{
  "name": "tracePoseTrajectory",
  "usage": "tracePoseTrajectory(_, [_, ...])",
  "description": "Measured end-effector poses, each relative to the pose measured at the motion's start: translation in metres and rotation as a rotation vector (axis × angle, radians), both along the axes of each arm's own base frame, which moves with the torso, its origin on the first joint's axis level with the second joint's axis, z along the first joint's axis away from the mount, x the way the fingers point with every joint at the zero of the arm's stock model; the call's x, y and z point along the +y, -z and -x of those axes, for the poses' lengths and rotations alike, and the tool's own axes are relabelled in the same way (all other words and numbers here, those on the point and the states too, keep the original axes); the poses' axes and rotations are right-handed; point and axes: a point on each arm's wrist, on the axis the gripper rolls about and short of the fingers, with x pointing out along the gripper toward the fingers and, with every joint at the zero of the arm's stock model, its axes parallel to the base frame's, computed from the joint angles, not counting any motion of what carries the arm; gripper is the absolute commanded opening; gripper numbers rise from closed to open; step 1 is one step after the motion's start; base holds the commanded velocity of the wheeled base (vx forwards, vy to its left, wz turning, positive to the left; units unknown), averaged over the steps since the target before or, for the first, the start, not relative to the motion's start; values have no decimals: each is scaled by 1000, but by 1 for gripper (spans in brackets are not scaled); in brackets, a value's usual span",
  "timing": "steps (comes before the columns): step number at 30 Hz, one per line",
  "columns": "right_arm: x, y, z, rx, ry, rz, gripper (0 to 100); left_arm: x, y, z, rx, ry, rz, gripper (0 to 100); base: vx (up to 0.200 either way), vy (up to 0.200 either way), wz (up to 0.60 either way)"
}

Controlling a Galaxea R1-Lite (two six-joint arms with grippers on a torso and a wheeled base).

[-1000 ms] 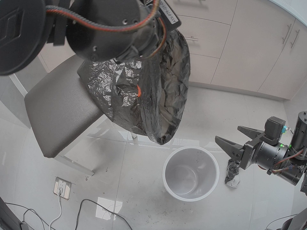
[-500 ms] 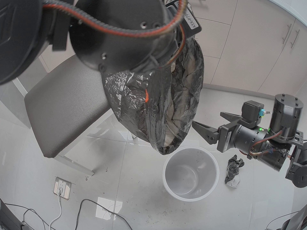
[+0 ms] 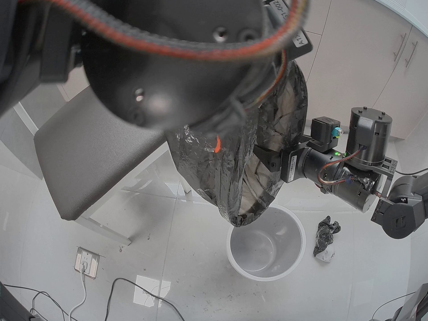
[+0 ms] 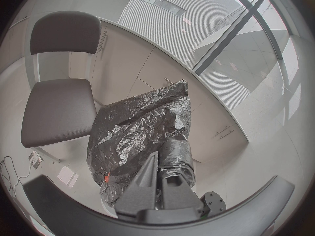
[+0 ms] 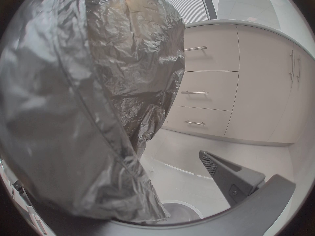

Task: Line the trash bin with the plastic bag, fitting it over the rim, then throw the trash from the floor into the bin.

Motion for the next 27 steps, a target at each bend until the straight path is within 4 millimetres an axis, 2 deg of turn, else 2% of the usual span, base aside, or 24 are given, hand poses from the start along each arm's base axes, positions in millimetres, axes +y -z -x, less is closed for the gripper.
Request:
tracePoseTrajectory(7, [-5, -3, -8, -17, 26, 6, 100, -3, 1, 4, 2, 15, -3, 0, 0, 0, 0])
tracePoseTrajectory(8, [-5, -3, -9, -18, 27, 5, 0, -4, 1, 4, 2, 15, -4, 0, 0, 0, 0])
tracePoseTrajectory(19, [-13, 0, 2, -1, 28, 13, 0, -5, 5, 2, 7, 10, -12, 0, 0, 0, 0])
tracePoseTrajectory(24, [-28, 3, 14, 18, 38, 17, 0, -2, 11, -4, 19, -8, -34, 0, 0, 0, 0])
tracePoseTrajectory(27, [-44, 1, 23, 24, 40, 3, 0, 1, 20, -13, 35, -34, -65, 0, 0, 0, 0])
